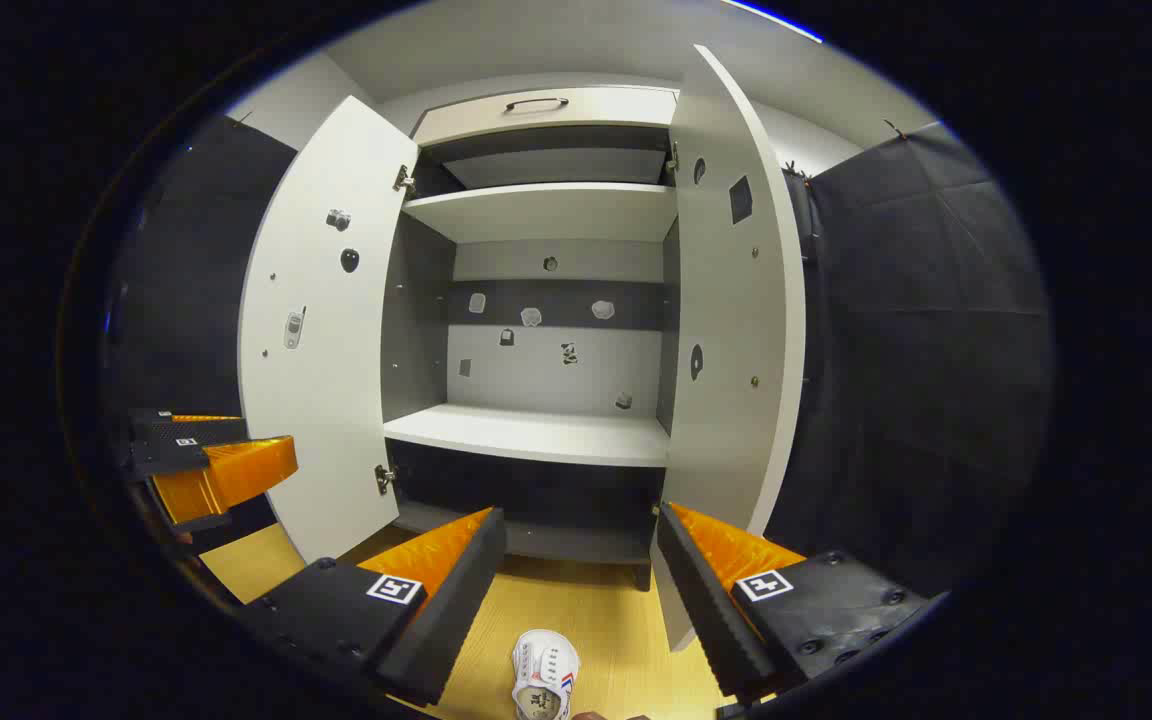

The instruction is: Grab one shoe with the right hand and put it into the shoe cabinet, grab the other shoe with the left hand and put it into the shoe cabinet; then close the right door with the right hand and the left door with the left hand.

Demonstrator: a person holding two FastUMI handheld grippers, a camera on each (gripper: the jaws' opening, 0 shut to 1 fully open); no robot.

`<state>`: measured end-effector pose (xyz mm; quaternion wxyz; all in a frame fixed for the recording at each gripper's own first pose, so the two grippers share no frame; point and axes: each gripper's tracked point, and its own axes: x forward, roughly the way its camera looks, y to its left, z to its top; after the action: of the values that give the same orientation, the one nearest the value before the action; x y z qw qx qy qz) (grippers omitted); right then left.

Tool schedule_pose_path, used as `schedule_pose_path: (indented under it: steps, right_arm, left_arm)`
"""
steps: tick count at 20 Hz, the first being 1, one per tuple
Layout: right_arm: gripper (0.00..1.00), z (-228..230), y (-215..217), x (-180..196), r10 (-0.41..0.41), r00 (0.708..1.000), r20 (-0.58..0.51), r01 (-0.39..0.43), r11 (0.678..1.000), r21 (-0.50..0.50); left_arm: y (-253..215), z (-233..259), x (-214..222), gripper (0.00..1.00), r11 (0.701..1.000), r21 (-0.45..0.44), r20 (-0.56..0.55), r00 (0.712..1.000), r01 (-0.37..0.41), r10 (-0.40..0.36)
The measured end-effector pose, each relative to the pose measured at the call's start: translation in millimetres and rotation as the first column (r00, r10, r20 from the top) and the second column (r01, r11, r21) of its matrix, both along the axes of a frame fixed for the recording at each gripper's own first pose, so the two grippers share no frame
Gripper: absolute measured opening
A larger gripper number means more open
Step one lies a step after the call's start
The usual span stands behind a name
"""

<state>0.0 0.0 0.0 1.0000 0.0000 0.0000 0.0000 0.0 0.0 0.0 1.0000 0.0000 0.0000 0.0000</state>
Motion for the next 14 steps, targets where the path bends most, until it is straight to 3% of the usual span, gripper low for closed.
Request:
schedule_pose_path:
  steps: [14]
  right_arm:
    - [0.98,-18.6,29.5,-27.2,-0.111,0.993,-0.031,0.111,0.994,0.016]
  left_arm:
    - [14.9,-26.9,-8.7,0.94,0.986,0.04,-0.004,0.987,0.159,-0.159]
